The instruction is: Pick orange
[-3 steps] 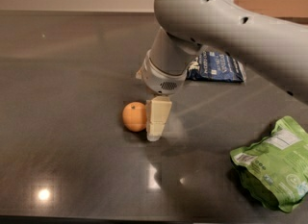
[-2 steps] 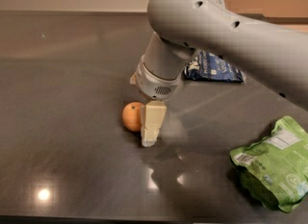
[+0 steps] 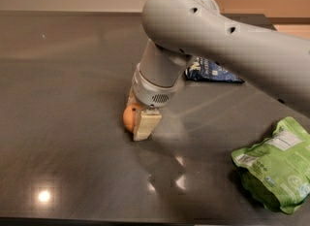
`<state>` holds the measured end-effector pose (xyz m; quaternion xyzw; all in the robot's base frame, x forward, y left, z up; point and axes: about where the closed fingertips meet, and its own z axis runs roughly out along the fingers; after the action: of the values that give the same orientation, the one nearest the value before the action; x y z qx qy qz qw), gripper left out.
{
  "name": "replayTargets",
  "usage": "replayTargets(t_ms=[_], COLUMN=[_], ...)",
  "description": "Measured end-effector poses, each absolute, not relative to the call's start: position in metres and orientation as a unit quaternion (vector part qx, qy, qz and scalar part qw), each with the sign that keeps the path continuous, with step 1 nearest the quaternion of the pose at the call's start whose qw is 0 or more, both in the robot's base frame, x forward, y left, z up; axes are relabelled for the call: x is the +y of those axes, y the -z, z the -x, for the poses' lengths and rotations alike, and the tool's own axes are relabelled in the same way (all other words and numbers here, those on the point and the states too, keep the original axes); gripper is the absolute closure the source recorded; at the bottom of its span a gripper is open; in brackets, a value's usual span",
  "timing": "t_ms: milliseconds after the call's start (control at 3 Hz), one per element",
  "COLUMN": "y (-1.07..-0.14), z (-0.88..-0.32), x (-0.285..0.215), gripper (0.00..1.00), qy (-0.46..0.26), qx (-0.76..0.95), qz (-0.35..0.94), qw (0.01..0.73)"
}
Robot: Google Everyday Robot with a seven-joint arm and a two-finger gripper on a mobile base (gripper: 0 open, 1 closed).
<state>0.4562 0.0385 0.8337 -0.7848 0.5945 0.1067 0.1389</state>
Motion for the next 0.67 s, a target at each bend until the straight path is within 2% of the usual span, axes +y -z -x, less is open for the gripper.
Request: replayTargets(t_ms=[667], y=[-0.865], z=[-0.459], x=[0.034], gripper=[0.88], qy=[-0.116], qx=[0.606], qz=[0.773], qw=[0.151])
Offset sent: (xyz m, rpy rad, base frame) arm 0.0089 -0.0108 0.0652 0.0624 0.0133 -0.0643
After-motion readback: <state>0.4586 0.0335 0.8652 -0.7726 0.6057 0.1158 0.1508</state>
